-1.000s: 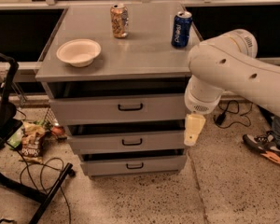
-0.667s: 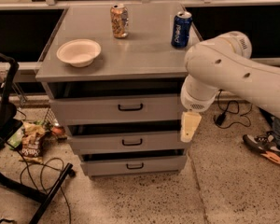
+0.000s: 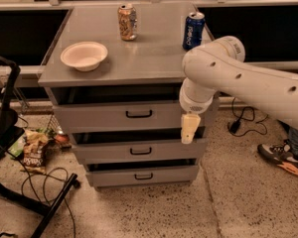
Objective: Open top drawer
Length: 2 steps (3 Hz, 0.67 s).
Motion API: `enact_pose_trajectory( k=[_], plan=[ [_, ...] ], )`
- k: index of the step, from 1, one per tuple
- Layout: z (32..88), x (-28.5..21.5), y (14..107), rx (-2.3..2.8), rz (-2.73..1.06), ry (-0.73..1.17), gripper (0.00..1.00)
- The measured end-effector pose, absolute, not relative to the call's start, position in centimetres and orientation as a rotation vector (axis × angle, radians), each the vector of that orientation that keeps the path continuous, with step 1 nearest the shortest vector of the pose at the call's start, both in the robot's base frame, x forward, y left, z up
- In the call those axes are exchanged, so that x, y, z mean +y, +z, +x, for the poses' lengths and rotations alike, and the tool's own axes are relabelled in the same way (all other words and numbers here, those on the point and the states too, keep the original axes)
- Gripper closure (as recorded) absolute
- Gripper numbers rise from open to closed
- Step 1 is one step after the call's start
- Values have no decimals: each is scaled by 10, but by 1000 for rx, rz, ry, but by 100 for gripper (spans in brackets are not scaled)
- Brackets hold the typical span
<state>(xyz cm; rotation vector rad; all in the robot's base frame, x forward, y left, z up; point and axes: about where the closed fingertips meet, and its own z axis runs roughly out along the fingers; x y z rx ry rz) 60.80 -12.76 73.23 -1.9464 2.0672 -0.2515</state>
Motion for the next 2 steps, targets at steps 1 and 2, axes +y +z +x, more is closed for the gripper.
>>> enact_pose_trajectory(
  k=[1, 2],
  plan=[
    [629, -118, 719, 2041, -1994, -254, 0],
    [642, -114, 704, 2062, -2038, -263, 0]
  ],
)
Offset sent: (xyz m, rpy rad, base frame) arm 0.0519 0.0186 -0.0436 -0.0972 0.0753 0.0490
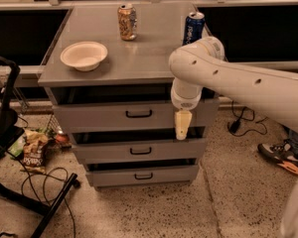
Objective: Open top drawer
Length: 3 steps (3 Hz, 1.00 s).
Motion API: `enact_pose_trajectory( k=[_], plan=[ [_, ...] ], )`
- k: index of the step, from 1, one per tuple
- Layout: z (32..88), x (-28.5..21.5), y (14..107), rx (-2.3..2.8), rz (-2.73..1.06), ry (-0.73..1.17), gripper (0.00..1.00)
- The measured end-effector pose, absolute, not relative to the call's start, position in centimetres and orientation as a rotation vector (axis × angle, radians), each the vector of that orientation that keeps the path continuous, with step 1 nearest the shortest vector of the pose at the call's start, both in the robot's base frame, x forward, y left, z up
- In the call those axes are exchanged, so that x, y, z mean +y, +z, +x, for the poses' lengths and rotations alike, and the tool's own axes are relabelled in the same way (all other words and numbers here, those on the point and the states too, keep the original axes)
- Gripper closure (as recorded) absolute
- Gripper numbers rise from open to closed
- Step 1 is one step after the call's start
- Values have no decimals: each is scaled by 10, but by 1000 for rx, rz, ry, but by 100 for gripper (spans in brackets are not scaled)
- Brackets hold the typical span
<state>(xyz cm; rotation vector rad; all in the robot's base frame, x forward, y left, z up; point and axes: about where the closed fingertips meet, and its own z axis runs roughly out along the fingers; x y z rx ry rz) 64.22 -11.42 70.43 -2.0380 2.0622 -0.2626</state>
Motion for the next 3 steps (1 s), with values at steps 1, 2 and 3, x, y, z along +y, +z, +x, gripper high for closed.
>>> enact_pose_trajectory(
  k=[1, 2, 3],
  plan=[
    [648, -117, 680, 2119, -2045, -231, 18],
    [649, -122, 671, 2148, -2045, -220, 41],
    [647, -129, 674, 2157, -2055, -235, 64]
  ],
)
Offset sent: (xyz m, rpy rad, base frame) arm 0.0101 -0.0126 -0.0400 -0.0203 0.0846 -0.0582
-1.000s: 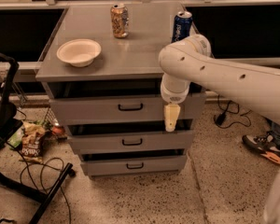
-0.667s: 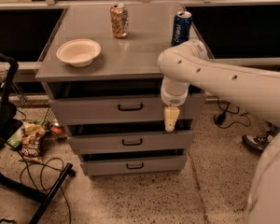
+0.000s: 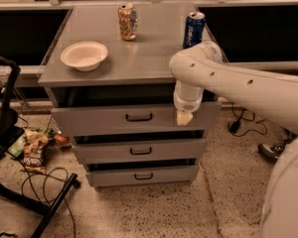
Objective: Open top drawer
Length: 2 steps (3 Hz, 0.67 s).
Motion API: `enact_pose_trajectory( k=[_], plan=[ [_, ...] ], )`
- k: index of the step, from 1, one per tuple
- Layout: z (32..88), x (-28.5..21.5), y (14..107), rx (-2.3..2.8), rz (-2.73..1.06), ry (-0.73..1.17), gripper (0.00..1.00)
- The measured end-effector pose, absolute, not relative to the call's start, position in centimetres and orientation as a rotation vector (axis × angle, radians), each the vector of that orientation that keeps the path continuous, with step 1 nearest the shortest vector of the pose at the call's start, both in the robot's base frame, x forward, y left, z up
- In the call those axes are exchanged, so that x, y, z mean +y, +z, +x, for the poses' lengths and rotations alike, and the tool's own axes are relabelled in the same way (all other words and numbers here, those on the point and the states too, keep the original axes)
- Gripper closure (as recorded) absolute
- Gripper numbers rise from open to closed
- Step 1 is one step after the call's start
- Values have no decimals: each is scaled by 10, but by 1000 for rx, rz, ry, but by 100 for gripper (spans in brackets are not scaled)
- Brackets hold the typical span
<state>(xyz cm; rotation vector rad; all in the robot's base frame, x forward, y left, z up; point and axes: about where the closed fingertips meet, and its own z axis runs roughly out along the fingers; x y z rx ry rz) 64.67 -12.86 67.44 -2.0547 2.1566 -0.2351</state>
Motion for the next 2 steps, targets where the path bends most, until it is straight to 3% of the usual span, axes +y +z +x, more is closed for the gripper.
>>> enact_pose_trajectory(
  k=[1, 2],
  plan=[
    [650, -128, 685, 2157, -2055, -235, 94],
    [650, -128, 689, 2157, -2055, -235, 100]
  ],
)
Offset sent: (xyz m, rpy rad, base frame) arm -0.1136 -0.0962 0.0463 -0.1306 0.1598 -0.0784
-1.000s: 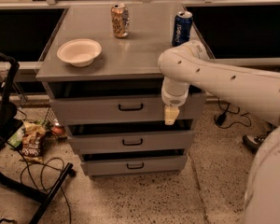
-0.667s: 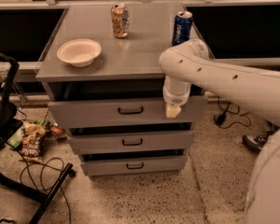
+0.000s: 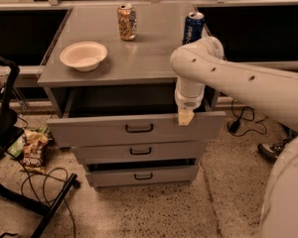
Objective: Open top drawer
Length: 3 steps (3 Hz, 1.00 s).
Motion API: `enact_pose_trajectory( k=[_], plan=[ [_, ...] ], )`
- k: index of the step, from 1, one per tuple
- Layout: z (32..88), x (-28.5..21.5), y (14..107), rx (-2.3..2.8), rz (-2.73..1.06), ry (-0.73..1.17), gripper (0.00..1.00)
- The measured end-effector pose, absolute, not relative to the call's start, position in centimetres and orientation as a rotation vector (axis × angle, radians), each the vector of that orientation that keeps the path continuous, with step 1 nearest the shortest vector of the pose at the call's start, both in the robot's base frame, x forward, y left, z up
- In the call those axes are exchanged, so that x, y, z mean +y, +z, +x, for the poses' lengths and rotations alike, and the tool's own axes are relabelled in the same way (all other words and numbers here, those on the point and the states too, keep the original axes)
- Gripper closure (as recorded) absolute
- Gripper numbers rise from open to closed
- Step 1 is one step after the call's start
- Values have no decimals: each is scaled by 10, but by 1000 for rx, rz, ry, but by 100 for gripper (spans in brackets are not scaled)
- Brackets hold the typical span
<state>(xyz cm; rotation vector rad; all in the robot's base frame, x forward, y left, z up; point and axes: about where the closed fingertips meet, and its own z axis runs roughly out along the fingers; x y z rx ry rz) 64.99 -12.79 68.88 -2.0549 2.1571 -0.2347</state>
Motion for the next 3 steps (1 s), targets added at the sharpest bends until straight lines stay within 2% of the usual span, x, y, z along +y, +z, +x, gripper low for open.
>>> enact_pose_trajectory(
  k=[3],
  plan=[
    [623, -143, 686, 2216, -2067, -199, 100]
  ],
)
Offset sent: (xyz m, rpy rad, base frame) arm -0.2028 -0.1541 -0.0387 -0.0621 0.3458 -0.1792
